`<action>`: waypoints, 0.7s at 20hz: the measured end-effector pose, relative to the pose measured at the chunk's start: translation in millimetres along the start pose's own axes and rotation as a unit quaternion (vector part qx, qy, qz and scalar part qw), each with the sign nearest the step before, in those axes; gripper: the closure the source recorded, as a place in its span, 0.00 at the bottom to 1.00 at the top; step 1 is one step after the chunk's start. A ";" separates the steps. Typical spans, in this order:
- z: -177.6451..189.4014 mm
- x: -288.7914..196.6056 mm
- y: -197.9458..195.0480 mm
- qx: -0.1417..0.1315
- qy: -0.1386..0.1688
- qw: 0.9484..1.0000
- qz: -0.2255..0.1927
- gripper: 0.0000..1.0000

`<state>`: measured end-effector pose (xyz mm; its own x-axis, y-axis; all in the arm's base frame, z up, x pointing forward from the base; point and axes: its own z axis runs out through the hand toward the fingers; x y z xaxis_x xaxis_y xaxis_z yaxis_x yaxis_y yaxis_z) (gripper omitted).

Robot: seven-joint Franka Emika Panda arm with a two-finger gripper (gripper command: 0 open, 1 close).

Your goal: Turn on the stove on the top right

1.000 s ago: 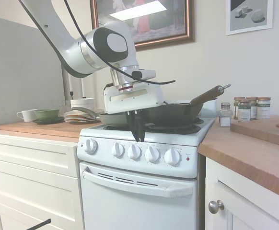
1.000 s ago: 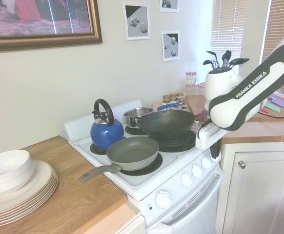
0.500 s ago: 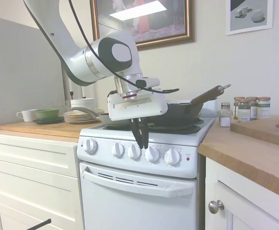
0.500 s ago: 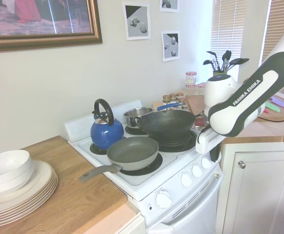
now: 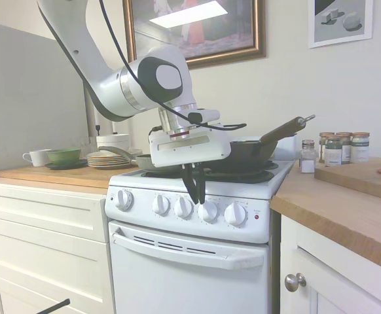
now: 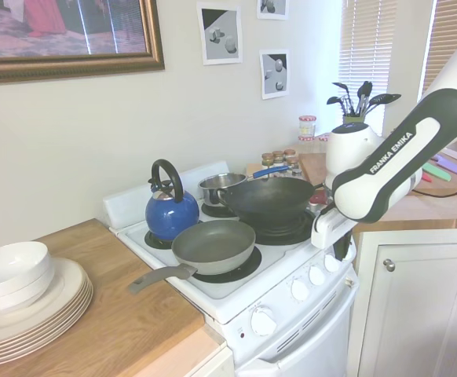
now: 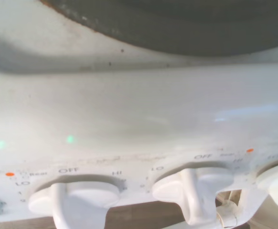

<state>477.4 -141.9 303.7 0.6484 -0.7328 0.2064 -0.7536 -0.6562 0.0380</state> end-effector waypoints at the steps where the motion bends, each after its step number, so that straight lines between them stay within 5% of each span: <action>1: 0.3 0.1 0.0 0.000 0.000 1.000 0.000 1.00; 14: 3.1 10.9 -9.4 0.000 0.004 1.000 -0.007 1.00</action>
<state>491.9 -144.3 302.5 0.6578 -0.7222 0.2140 -0.7447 -0.6662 0.0406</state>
